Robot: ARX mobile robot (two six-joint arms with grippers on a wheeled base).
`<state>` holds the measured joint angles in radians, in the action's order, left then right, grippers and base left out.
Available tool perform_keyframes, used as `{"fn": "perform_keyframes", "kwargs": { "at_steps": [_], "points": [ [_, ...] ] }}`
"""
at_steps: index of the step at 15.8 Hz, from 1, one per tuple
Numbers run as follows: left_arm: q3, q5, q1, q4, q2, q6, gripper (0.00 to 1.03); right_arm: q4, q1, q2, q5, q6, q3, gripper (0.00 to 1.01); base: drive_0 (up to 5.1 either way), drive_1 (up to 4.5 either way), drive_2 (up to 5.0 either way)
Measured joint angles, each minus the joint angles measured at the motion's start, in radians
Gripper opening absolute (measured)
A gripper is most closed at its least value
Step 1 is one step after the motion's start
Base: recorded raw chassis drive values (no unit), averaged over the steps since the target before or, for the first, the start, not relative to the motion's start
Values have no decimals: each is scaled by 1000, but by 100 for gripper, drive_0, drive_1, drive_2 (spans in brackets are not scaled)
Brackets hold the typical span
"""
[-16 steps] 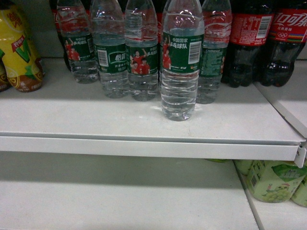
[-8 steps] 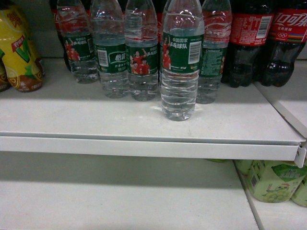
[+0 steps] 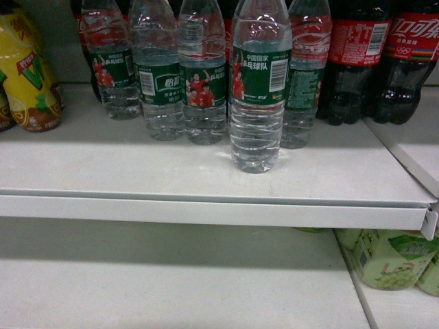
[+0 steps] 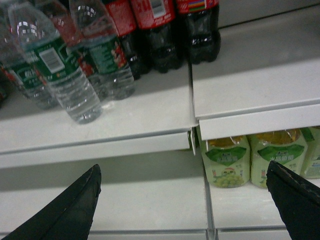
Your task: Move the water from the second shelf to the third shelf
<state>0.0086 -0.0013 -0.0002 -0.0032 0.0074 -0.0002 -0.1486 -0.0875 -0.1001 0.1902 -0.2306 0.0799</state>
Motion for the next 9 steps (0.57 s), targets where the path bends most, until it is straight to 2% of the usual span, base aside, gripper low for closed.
{"fn": "perform_keyframes", "kwargs": {
  "at_steps": [1,4,7,9],
  "points": [
    [0,1,0,0,0,0,98,35,-61,-41,55,-14,58,98,0,0,0],
    [0,1,0,0,0,0,98,279,-61,-303,84,-15,188,98,0,0,0],
    [0,1,0,0,0,0,98,469,31,-580,45,-2,350,98,0,0,0],
    [0,1,0,0,0,0,98,556,140,-735,-8,22,374,98,0,0,0]
  ]
}}
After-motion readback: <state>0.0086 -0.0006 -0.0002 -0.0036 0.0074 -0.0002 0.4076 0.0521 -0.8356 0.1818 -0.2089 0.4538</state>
